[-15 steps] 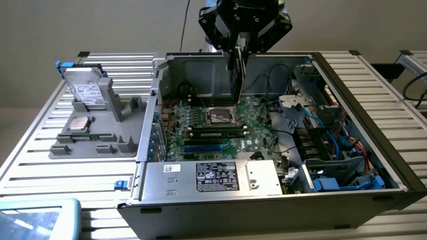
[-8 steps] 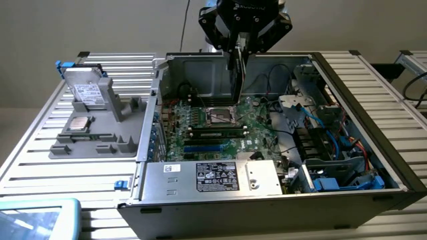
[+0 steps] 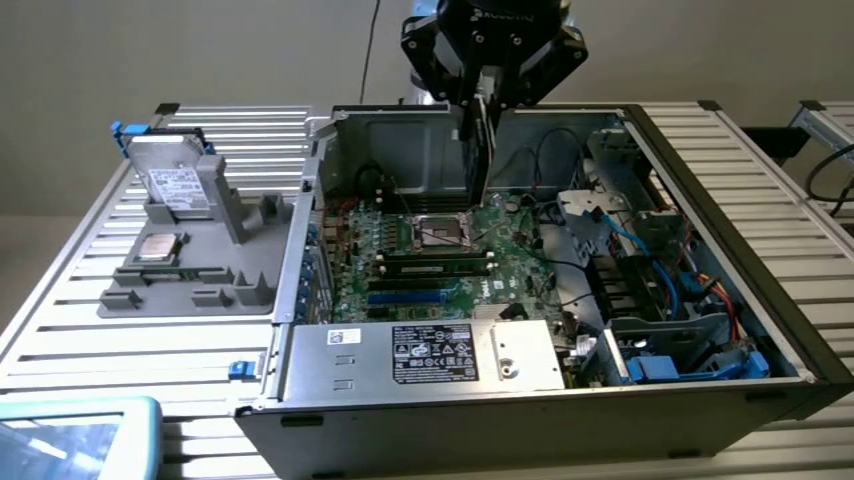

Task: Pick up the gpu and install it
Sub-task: 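Insert the gpu into the slot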

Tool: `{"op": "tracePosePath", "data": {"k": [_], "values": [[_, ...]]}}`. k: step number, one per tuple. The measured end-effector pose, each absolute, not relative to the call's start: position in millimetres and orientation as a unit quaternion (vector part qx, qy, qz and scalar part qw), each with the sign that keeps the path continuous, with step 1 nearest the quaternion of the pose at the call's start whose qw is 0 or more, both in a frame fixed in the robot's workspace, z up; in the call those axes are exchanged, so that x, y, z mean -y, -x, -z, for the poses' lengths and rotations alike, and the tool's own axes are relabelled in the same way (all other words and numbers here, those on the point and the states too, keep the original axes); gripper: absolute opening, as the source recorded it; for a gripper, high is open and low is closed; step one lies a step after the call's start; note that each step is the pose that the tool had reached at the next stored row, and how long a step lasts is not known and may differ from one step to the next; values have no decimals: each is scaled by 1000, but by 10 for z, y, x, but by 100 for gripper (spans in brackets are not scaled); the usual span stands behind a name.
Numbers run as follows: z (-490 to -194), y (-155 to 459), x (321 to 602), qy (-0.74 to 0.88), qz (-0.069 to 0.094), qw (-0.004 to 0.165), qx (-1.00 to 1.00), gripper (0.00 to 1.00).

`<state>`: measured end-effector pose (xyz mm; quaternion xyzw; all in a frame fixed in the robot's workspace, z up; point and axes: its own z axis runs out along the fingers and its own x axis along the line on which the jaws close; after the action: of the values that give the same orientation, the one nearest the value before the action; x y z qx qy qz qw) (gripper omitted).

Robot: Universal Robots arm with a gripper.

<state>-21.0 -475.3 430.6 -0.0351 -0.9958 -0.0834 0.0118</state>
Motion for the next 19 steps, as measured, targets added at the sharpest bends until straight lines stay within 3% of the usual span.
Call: {"op": "tracePosePath", "data": {"k": [19], "values": [[-4236, 210, 4753, -134, 81, 16, 987, 27]]}}
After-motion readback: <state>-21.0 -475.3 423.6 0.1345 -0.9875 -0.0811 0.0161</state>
